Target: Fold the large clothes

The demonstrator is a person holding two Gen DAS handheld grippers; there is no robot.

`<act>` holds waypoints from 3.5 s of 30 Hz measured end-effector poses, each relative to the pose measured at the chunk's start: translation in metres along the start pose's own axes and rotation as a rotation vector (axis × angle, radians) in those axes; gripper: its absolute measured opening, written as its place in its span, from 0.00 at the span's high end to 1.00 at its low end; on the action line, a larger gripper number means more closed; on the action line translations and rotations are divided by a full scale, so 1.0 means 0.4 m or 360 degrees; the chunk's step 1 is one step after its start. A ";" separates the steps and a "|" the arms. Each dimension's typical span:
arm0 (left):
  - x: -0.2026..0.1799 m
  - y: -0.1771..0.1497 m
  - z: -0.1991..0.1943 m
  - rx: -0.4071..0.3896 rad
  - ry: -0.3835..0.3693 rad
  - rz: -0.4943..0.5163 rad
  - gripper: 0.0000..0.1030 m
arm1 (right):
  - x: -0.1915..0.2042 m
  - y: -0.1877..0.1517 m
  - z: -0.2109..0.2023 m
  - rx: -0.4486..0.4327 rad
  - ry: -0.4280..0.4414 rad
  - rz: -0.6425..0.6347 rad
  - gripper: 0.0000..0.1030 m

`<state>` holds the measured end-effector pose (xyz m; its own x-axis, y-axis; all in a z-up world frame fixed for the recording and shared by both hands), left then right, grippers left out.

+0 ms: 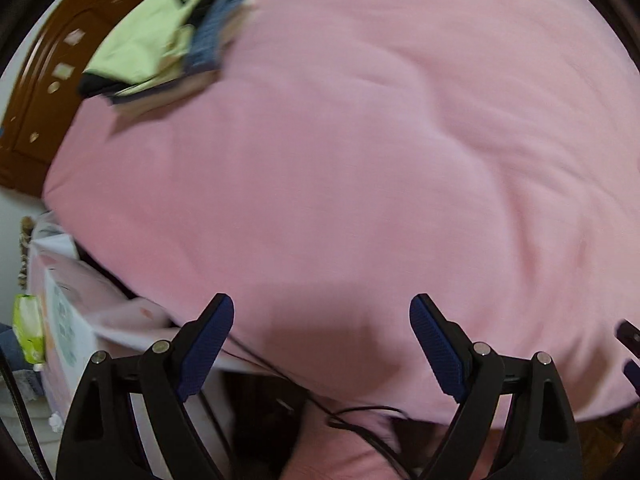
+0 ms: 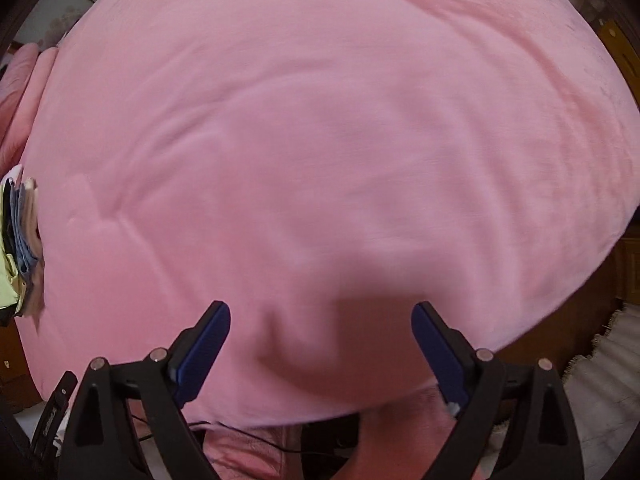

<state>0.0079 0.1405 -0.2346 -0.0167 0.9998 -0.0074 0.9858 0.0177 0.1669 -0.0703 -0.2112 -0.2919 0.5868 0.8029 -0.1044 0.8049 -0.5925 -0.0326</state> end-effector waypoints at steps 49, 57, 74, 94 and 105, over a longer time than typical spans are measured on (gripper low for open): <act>-0.300 -0.111 -0.529 -0.0522 -0.0361 0.0319 0.01 | -0.100 -0.164 -0.559 -0.0888 0.0053 -0.0438 0.02; -0.286 -0.098 -0.524 -0.0490 -0.0534 0.0284 0.01 | -0.098 -0.185 -0.580 -0.0932 0.0011 -0.0390 0.00; -0.320 -0.108 -0.533 -0.0503 -0.0497 0.0341 0.01 | -0.116 -0.172 -0.587 -0.0940 -0.0024 -0.0336 0.00; -0.323 -0.111 -0.546 -0.0533 -0.0406 0.0389 0.01 | -0.106 -0.185 -0.586 -0.0931 -0.0037 -0.0326 0.00; -0.319 -0.111 -0.544 -0.0539 -0.0397 0.0389 0.01 | -0.111 -0.174 -0.585 -0.0936 -0.0040 -0.0341 0.00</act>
<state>-0.0701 0.0132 -0.0265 0.2901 0.9441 -0.1569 0.8453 -0.1759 0.5046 -0.1319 -0.1906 -0.0525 0.4107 0.8939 -0.1795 0.8222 -0.2781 0.4966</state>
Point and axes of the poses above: each gripper's, at about its wrist camera, not at the fingertips, and z roughly the way its jaws point, x to its left, y to its top, the point moved 3 cm from there along z, roughly the way its jaws point, and after that the axes turned 15 degrees about -y, right-handed, at the moved point
